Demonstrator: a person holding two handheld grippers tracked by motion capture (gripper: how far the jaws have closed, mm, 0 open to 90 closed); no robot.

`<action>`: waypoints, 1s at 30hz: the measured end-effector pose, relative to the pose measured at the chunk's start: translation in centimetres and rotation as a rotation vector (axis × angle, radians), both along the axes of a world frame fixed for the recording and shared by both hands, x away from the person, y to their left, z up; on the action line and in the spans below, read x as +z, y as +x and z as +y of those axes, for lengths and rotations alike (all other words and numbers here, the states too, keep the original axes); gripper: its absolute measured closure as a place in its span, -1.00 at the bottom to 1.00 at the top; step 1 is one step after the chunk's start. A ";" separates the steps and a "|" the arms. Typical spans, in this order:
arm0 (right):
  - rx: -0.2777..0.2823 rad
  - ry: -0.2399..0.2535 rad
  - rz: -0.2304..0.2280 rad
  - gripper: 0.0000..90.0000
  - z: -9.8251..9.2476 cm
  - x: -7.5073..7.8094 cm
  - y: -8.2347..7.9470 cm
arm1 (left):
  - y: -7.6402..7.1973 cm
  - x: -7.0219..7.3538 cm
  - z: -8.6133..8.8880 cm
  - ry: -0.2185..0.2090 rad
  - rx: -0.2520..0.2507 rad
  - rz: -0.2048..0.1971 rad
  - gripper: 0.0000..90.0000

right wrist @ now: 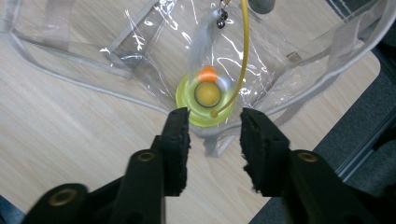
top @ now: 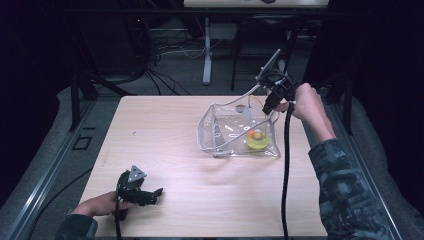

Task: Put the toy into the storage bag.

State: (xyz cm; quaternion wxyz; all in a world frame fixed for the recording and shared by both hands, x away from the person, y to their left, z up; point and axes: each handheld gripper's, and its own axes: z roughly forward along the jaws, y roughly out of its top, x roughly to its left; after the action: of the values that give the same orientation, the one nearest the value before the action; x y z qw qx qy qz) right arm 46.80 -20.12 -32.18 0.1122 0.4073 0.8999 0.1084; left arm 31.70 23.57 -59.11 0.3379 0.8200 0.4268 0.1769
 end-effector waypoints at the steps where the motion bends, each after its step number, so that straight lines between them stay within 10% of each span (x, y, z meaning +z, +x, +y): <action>1: 0.003 0.004 -0.008 0.29 -0.1 0.1 -0.2 | 0.0 0.0 0.0 0.000 0.000 0.000 -1.00; 12: -0.012 0.061 -0.107 -0.59 -2.0 1.0 -4.6 | 0.0 0.0 0.0 0.000 0.000 0.000 -1.00; 30: -0.028 0.090 -0.210 -0.93 -4.5 -5.0 -9.8 | 0.0 -0.1 -0.1 -0.003 0.009 -0.010 -1.00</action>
State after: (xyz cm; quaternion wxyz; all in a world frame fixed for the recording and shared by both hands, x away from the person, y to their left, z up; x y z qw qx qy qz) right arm 37.03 -24.63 -37.18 0.1891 0.4110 0.8715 0.1891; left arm 31.69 23.50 -59.19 0.3404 0.8166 0.4291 0.1819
